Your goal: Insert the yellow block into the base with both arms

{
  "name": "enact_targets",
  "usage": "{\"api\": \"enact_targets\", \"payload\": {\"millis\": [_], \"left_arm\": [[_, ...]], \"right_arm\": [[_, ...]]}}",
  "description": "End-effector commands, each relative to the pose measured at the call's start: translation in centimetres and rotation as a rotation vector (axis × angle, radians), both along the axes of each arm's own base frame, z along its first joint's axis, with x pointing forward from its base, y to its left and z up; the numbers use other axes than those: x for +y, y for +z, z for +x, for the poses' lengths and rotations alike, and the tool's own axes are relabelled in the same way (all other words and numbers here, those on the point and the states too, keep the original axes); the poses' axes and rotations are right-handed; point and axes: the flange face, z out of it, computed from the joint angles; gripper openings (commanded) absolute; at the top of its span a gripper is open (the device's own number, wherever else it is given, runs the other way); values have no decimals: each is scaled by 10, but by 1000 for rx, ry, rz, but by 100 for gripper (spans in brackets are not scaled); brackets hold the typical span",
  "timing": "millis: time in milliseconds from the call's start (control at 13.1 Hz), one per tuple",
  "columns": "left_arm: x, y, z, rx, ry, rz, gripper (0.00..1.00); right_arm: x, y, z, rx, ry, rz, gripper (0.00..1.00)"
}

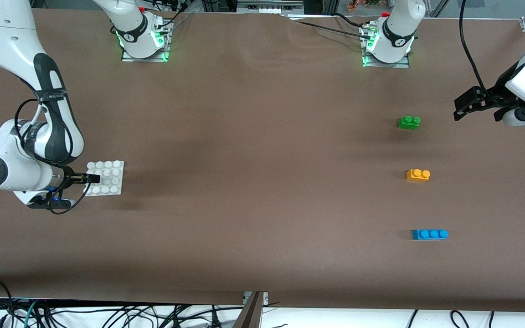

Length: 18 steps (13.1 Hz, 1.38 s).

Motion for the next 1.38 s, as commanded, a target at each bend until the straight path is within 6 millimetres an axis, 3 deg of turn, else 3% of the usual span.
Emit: {"api": "enact_targets", "payload": {"millis": [0, 459, 1301], "left_arm": [[-2, 7, 2, 4, 4, -2, 100], [-2, 7, 2, 4, 4, -2, 100], [-4, 4, 0, 26, 74, 13, 100]], "right_arm": [[2, -12, -1, -9, 3, 5, 100], [4, -34, -4, -1, 8, 5, 100], [10, -49, -12, 27, 15, 8, 100]]}}
